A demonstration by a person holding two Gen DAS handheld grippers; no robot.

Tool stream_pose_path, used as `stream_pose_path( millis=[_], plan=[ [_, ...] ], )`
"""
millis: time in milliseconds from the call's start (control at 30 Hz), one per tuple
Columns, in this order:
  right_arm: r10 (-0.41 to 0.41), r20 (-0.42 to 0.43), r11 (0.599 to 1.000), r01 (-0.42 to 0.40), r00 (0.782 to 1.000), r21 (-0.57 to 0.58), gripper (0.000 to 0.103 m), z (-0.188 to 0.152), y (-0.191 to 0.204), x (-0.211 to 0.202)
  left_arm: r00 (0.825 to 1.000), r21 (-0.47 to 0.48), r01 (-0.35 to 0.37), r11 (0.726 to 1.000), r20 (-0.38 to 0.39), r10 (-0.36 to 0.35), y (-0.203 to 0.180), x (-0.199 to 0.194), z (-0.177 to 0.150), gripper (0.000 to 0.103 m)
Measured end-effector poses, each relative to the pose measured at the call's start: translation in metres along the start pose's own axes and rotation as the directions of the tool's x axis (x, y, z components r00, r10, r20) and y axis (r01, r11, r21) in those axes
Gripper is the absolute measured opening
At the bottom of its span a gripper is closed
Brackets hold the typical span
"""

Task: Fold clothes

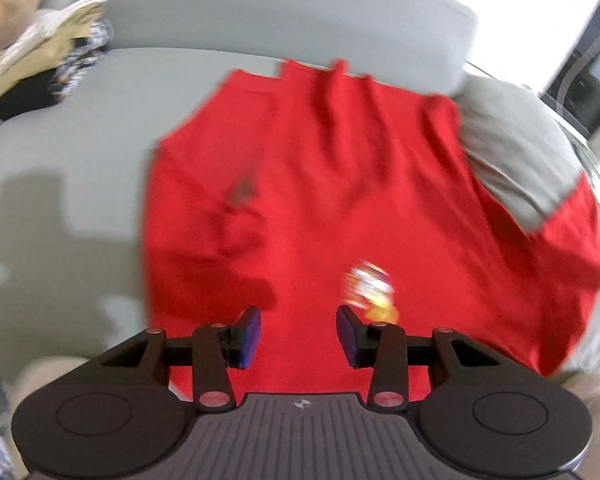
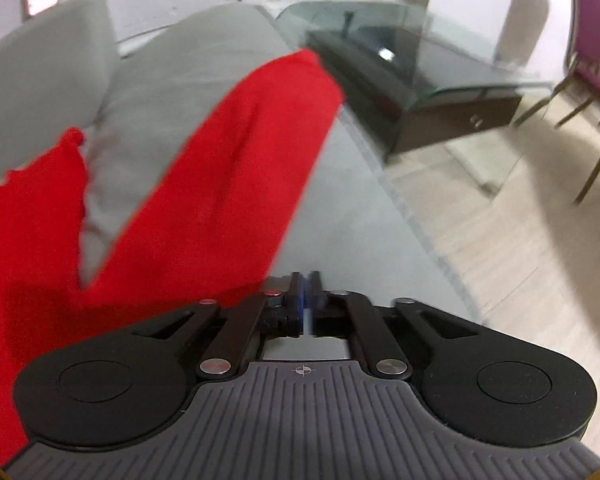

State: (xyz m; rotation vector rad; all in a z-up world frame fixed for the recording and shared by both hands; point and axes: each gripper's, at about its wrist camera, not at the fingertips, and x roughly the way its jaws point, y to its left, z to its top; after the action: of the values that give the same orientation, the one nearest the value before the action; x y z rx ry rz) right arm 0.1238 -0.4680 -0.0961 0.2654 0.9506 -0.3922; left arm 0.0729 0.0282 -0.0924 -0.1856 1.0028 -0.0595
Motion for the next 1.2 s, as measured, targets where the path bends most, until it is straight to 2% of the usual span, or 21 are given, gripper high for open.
stream_pose_path(
  millis=[33,67,167,233,333,433,500,600,667,800,933,1033,1167,1200],
  plan=[
    [0.045,-0.024,0.999,-0.045,0.999,0.012,0.028,0.001,0.006,-0.007,1.000,-0.008,-0.022,1.000,-0.001,0.022,0.009,0.000,0.010,0.042],
    [0.094,-0.038,0.996,-0.093,0.995,0.018,0.047,-0.001,0.017,-0.017,0.999,-0.016,-0.043,0.999,-0.002,0.043,0.017,0.001,0.020,0.043],
    [0.215,-0.019,0.975,-0.216,0.976,-0.055,0.050,-0.003,0.067,-0.055,0.995,-0.005,-0.096,0.995,0.013,0.097,0.032,-0.001,0.054,0.046],
    [0.278,-0.016,0.952,-0.278,0.960,-0.127,0.052,-0.003,0.106,-0.077,0.991,0.032,-0.133,0.991,0.034,0.132,0.034,-0.001,0.075,0.058],
    [0.391,-0.073,0.894,-0.398,0.917,-0.205,0.053,-0.002,0.168,-0.095,0.982,0.068,-0.189,0.980,0.039,0.187,0.034,0.006,0.093,0.060],
    [0.453,-0.174,0.832,-0.484,0.875,-0.272,0.054,-0.004,0.235,-0.095,0.975,0.066,-0.224,0.972,0.008,0.224,0.038,0.021,0.106,0.060],
    [0.466,-0.238,0.786,-0.522,0.852,-0.332,0.056,-0.009,0.285,-0.092,0.970,0.058,-0.244,0.968,-0.008,0.244,0.042,0.030,0.114,0.060],
    [0.404,-0.286,0.758,-0.493,0.869,-0.426,0.060,-0.024,0.351,-0.072,0.970,0.043,-0.239,0.970,-0.026,0.240,0.044,0.043,0.114,0.060],
    [0.354,-0.304,0.756,-0.462,0.884,-0.464,0.060,-0.038,0.384,-0.057,0.978,0.052,-0.201,0.978,-0.047,0.203,0.042,0.050,0.105,0.061],
    [0.296,-0.329,0.758,-0.430,0.897,-0.490,0.060,-0.061,0.415,-0.028,0.987,0.057,-0.143,0.988,-0.068,0.147,0.035,0.062,0.085,0.066],
    [0.274,-0.341,0.785,-0.413,0.899,-0.461,0.060,-0.064,0.422,-0.011,0.990,0.080,-0.116,0.990,-0.075,0.122,0.031,0.070,0.072,0.066],
    [0.302,-0.349,0.794,-0.437,0.887,-0.423,0.060,-0.057,0.427,-0.008,0.991,0.113,-0.113,0.987,-0.051,0.120,0.034,0.069,0.069,0.068],
    [0.390,-0.399,0.782,-0.528,0.830,-0.331,0.060,-0.049,0.444,0.002,0.988,0.113,-0.148,0.982,-0.017,0.151,0.051,0.067,0.075,0.067],
    [0.395,-0.405,0.782,-0.533,0.825,-0.322,0.060,-0.048,0.452,0.006,0.987,0.108,-0.157,0.982,-0.010,0.159,0.056,0.068,0.079,0.066]
  ],
)
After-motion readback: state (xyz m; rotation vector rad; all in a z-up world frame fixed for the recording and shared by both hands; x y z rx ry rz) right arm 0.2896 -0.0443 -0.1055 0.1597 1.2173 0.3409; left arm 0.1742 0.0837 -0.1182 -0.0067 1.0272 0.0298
